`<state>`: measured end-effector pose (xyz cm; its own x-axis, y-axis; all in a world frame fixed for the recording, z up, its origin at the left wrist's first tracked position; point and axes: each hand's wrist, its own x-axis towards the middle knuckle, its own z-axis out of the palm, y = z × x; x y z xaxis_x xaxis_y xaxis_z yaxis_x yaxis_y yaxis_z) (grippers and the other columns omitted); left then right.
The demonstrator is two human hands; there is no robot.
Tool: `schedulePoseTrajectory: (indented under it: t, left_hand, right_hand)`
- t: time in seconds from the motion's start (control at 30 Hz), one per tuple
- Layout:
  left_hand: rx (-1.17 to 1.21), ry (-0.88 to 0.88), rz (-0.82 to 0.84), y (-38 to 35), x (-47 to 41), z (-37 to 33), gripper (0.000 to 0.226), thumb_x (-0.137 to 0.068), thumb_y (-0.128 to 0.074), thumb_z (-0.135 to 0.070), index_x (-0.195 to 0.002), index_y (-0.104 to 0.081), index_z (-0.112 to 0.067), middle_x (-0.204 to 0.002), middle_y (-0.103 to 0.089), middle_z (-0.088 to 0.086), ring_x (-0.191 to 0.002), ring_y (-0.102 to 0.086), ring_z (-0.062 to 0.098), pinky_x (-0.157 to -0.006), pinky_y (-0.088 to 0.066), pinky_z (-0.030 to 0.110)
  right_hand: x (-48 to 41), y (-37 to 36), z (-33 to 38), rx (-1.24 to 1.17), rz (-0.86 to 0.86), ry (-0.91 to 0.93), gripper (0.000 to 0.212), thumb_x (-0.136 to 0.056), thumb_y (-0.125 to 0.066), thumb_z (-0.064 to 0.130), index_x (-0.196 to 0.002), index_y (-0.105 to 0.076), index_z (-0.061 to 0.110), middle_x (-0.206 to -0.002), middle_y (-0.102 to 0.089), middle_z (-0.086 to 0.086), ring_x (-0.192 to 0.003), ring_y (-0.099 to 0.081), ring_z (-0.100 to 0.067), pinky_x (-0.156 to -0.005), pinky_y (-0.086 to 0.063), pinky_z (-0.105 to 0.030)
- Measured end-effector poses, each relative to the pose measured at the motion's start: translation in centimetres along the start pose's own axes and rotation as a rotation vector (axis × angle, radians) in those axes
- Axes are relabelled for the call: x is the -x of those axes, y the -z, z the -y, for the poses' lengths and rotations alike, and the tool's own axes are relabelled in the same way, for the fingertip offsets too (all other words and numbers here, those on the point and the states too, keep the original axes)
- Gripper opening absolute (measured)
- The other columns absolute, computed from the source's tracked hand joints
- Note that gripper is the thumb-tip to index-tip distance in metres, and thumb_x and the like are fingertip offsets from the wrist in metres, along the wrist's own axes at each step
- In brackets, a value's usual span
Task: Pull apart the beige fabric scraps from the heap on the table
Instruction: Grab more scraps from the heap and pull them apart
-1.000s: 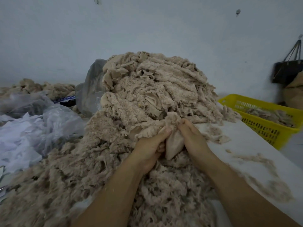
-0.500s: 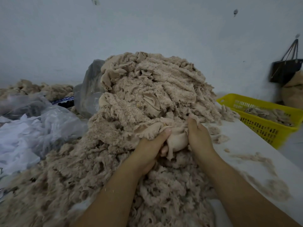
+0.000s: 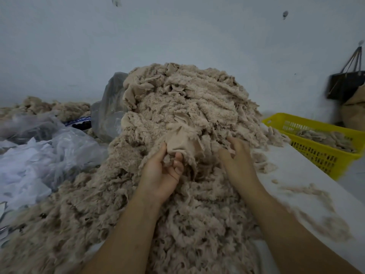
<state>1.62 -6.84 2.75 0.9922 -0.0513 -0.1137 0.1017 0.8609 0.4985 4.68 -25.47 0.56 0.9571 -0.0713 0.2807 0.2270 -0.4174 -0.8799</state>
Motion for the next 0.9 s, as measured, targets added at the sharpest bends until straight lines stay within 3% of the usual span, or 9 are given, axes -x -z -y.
schedulePoseTrajectory:
  t: [0.1, 0.13, 0.27, 0.37, 0.5, 0.6, 0.7, 0.8, 0.9]
  left_hand:
    - [-0.085, 0.030, 0.005, -0.6, 0.2, 0.6, 0.027, -0.103, -0.050, -0.022, -0.094, -0.069, -0.006, -0.066, -0.066, 0.007, -0.046, -0.059, 0.010, -0.038, -0.046, 0.017]
    - [-0.106, 0.037, 0.011, -0.7, 0.3, 0.7, 0.025, -0.102, -0.050, -0.022, -0.096, -0.068, -0.005, -0.066, -0.066, 0.007, -0.046, -0.059, 0.009, -0.039, -0.046, 0.016]
    - [-0.032, -0.008, 0.016, -0.7, 0.2, -0.1, 0.027, -0.105, -0.044, -0.023, -0.098, -0.062, -0.005, -0.060, -0.062, 0.004, -0.044, -0.057, 0.007, -0.039, -0.045, 0.015]
    - [-0.062, -0.093, -0.086, -0.1, -0.6, -0.4, 0.027, -0.104, -0.049, -0.027, -0.109, -0.063, -0.005, -0.074, -0.058, 0.005, -0.048, -0.057, 0.011, -0.044, -0.047, 0.019]
    - [-0.934, -0.166, -0.035, 0.4, 0.2, 1.2, 0.072, -0.063, -0.064, -0.086, -0.102, -0.078, -0.027, -0.099, -0.077, -0.010, -0.090, -0.072, 0.004, -0.080, -0.055, 0.024]
    - [-1.175, -0.088, 0.039, 0.0, 0.9, 2.6, 0.059, -0.039, -0.073, -0.089, -0.083, -0.077, -0.051, -0.088, -0.073, -0.029, -0.084, -0.067, -0.012, -0.072, -0.054, 0.013]
    - [-1.008, -0.157, -0.047, 0.1, 0.2, 3.1, 0.024, -0.076, -0.080, -0.052, -0.087, -0.078, -0.031, -0.097, -0.077, -0.012, -0.090, -0.072, 0.004, -0.072, -0.058, 0.021]
    - [-0.679, -0.101, 0.006, -0.1, -0.3, 1.6, 0.034, -0.092, -0.066, -0.040, -0.074, -0.077, -0.014, -0.087, -0.076, 0.001, -0.084, -0.073, 0.014, -0.076, -0.056, 0.028]
    - [-0.290, -0.095, -0.012, 0.0, -0.6, 0.5, 0.032, -0.098, -0.053, -0.018, -0.070, -0.064, -0.010, -0.072, -0.063, 0.006, -0.071, -0.064, 0.018, -0.067, -0.059, 0.032]
  right_hand:
    - [1.4, -0.7, 1.4, -0.106, 0.228, 0.149, 0.027, -0.089, -0.044, 0.062, -0.113, -0.042, 0.072, -0.123, -0.038, 0.049, -0.105, -0.040, 0.026, -0.082, -0.038, -0.007]
    - [1.5, -1.1, 1.5, -0.063, 0.282, 0.170, 0.012, -0.088, -0.047, 0.060, -0.096, -0.046, 0.069, -0.111, -0.048, 0.042, -0.091, -0.044, 0.027, -0.071, -0.037, -0.003]
    - [0.9, -1.4, 0.9, -0.022, 0.259, 0.165, 0.029, -0.101, -0.053, 0.037, -0.076, -0.056, 0.023, -0.065, -0.053, 0.015, -0.058, -0.047, 0.002, -0.058, -0.037, -0.021]
    - [0.5, -0.2, 1.1, -0.404, 0.166, 0.017, 0.030, -0.097, -0.056, 0.043, -0.080, -0.068, 0.021, -0.080, -0.068, 0.000, -0.078, -0.063, -0.014, -0.075, -0.050, -0.037]
    - [0.1, 0.1, 1.4, -0.629, 0.120, 0.006, 0.028, -0.092, -0.060, 0.043, -0.071, -0.071, 0.028, -0.077, -0.068, -0.001, -0.075, -0.064, -0.015, -0.074, -0.052, -0.034]
    - [0.4, -0.3, 1.2, -0.395, 0.094, 0.135, 0.033, -0.100, -0.054, 0.036, -0.069, -0.065, 0.033, -0.066, -0.064, 0.012, -0.062, -0.059, -0.005, -0.061, -0.047, -0.019]
    - [0.8, -0.7, 1.5, -0.302, 0.157, 0.182, 0.026, -0.094, -0.056, 0.047, -0.074, -0.060, 0.031, -0.063, -0.062, 0.020, -0.056, -0.057, 0.004, -0.052, -0.042, -0.009]
    - [0.9, -0.8, 1.4, -0.233, 0.249, 0.191, 0.032, -0.081, -0.055, 0.061, -0.077, -0.058, 0.029, -0.065, -0.057, 0.023, -0.060, -0.053, 0.008, -0.055, -0.038, -0.007]
    - [0.6, -0.8, 0.5, -0.071, 0.276, 0.185, 0.032, -0.092, -0.058, 0.053, -0.077, -0.057, 0.024, -0.061, -0.047, 0.019, -0.055, -0.043, 0.003, -0.051, -0.032, -0.013]
